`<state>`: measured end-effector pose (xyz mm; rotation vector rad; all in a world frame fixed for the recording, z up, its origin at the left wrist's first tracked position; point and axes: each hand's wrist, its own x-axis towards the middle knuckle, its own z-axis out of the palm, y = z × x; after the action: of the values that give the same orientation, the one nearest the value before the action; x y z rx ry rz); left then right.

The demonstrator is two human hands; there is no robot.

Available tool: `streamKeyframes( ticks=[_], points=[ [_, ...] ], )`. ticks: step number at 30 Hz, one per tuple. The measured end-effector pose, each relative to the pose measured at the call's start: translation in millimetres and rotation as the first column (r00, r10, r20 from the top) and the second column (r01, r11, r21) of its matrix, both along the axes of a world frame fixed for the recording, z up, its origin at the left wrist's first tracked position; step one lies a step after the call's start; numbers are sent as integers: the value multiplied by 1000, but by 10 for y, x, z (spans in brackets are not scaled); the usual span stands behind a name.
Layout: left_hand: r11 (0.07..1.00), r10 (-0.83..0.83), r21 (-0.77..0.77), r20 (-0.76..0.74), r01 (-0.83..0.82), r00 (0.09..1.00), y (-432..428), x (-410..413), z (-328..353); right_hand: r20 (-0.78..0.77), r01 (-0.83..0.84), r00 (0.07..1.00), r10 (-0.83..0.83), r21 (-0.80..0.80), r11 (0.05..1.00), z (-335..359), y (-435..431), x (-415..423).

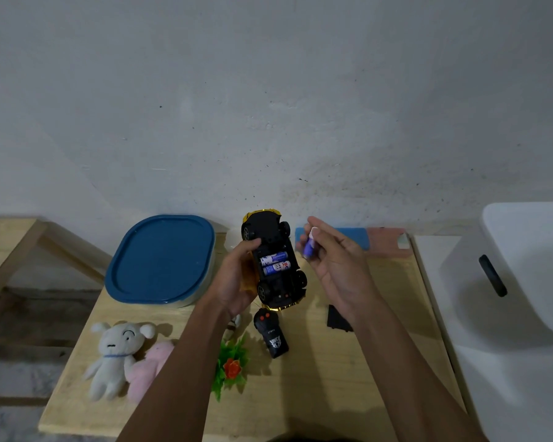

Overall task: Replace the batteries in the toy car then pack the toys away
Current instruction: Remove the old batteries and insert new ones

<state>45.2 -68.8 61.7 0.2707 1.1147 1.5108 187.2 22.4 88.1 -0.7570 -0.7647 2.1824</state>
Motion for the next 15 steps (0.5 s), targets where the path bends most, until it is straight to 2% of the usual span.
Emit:
streamKeyframes(
  ticks=[1,3,5,7,8,10,15],
  points=[
    [1000,-5,0,-9,5,1000,1,2,5,54,-39,998,36,47,998,14,-12,-6],
    [1000,-15,0,-21,15,1000,-1,9,21,283,-159,955,86,246,956,34,-37,-14],
    [1000,-28,-2,-30,28,999,-4,11,30,571,-350,821,-7,513,784,31,-76,-31],
    [999,-43,-5,-31,43,999,-7,22,54,729,-548,667,-153,620,561,27,-111,-59],
    [999,-49,-2,-35,49,998,-7,25,66,763,-608,617,-193,617,499,32,-123,-74],
    [998,-61,11,-51,62,997,-8,27,82,795,-670,563,-226,599,439,31,-122,-99],
    [997,-72,15,-84,74,994,-21,20,79,802,-719,530,-274,597,355,24,-88,-119]
  ],
)
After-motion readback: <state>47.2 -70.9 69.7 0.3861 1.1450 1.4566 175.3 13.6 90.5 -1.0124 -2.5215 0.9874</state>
